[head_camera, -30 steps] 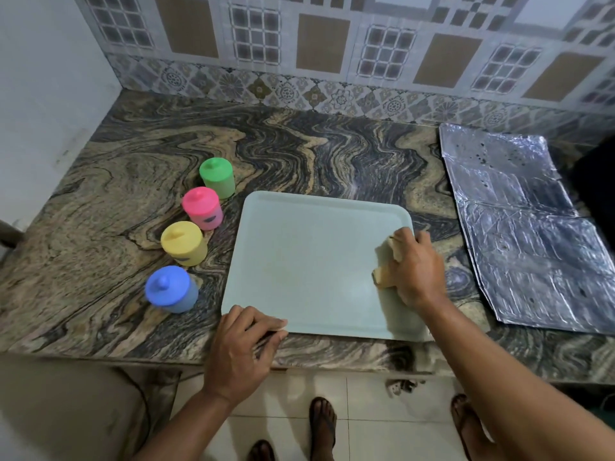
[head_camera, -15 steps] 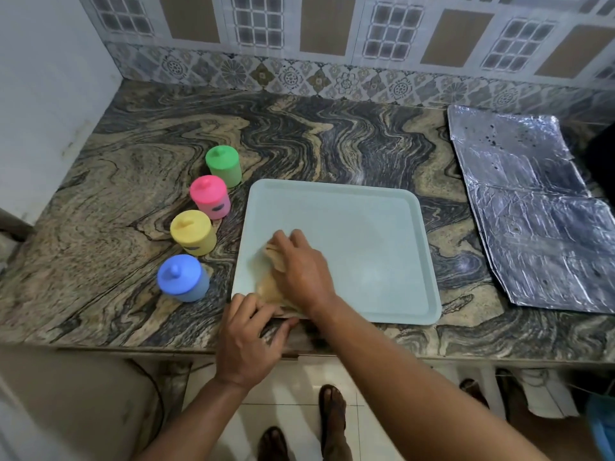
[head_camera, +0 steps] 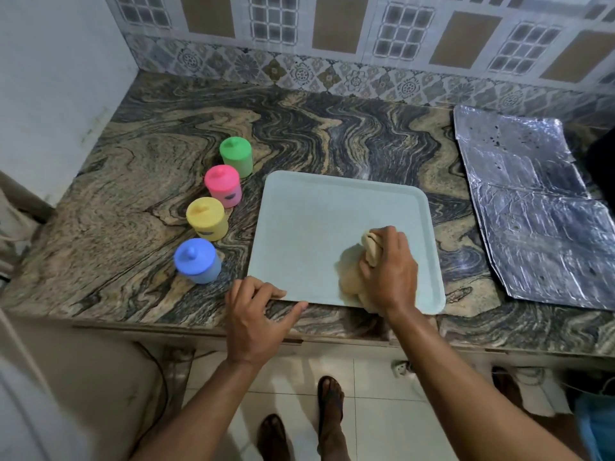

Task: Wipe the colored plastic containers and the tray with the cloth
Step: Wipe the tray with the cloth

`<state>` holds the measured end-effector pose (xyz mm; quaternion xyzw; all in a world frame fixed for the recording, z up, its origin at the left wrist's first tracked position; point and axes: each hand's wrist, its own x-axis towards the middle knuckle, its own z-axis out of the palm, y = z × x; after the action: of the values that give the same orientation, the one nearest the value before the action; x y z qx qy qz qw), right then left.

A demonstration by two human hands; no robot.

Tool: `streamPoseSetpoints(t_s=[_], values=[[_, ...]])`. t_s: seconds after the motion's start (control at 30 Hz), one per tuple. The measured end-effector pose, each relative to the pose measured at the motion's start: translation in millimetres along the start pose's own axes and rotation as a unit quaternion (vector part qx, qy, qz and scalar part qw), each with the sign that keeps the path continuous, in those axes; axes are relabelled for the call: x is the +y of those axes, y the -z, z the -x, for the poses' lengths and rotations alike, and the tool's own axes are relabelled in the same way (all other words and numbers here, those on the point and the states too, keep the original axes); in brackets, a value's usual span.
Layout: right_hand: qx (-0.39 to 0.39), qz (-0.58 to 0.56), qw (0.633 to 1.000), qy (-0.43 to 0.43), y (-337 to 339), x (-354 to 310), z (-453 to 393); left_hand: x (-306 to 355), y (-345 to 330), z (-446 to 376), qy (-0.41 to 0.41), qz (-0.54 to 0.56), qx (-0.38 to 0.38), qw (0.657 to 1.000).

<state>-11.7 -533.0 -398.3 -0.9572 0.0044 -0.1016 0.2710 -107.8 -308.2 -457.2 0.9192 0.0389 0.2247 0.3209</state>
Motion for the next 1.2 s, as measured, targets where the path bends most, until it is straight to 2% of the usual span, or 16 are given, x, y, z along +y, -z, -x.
streamPoseSetpoints(t_s=[0.1,0.17,0.23,0.37,0.47,0.6,0.7,0.87,1.03,1.13,1.2], values=[[-0.069,-0.084,0.993,0.052,-42,-76,6,-5,2,1,-0.008,-0.007,-0.019,1.000],[-0.120,-0.049,0.986,0.101,-70,-108,10,-9,2,3,0.005,-0.009,-0.041,0.999],[-0.154,-0.012,0.980,0.128,-79,-111,11,-10,1,4,0.018,-0.006,-0.046,0.999],[-0.152,0.024,0.978,0.143,-53,-58,11,-6,1,2,0.005,-0.006,-0.040,0.999],[-0.135,0.061,0.981,0.124,-16,2,9,-2,2,2,-0.002,-0.011,-0.033,0.999],[-0.109,0.109,0.986,0.058,32,81,1,0,4,1,0.000,-0.018,-0.037,0.999],[-0.063,0.094,0.994,0.008,57,120,-1,3,5,0,0.010,-0.018,-0.043,0.999],[0.021,0.029,0.998,-0.055,72,137,-12,6,11,-1,0.031,-0.025,-0.051,0.998],[-0.057,0.074,0.995,-0.033,72,145,-24,10,16,-3,0.042,-0.041,-0.064,0.996],[-0.024,0.089,0.995,-0.043,76,146,-25,20,20,-3,0.039,-0.051,-0.067,0.996],[0.010,0.091,0.996,-0.020,79,142,-27,28,25,-3,0.035,-0.048,-0.065,0.996]])
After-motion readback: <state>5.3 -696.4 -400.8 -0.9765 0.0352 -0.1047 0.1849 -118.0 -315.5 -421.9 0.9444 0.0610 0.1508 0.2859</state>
